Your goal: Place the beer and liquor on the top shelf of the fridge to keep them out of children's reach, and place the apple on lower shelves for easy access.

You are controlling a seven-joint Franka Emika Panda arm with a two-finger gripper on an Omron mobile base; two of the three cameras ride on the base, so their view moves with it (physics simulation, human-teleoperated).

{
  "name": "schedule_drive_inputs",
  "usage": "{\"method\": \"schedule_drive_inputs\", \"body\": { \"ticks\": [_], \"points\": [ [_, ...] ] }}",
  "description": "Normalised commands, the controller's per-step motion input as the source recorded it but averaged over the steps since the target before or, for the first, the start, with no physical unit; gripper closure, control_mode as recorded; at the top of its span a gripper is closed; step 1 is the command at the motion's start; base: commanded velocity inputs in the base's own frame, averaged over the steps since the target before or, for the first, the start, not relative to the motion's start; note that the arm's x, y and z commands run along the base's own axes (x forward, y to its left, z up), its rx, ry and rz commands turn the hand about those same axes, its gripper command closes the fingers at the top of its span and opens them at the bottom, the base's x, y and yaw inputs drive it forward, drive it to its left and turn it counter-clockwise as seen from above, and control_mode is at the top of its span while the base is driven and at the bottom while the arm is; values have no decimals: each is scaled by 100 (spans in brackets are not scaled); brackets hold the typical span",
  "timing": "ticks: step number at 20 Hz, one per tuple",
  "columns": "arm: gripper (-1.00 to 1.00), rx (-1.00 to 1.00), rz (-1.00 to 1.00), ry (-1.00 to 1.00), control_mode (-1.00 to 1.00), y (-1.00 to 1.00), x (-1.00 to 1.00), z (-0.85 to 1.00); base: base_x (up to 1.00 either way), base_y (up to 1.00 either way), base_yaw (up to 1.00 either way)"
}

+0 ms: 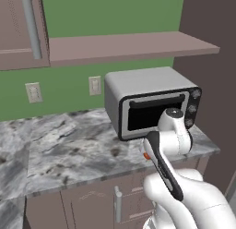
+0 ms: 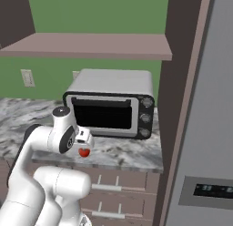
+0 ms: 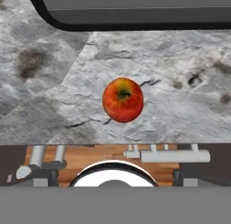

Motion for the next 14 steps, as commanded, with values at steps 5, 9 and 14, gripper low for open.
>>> {"method": "schedule_drive_inputs", "body": {
  "ticks": [5, 9, 14],
  "points": [
    [-100, 0, 3, 0, -100, 0, 29, -19, 0, 0, 0],
    [-100, 0, 2, 0, -100, 0, 21, -19, 0, 0, 0],
    [-100, 0, 0, 7, -100, 0, 1, -21, 0, 0, 0]
  ]
}}
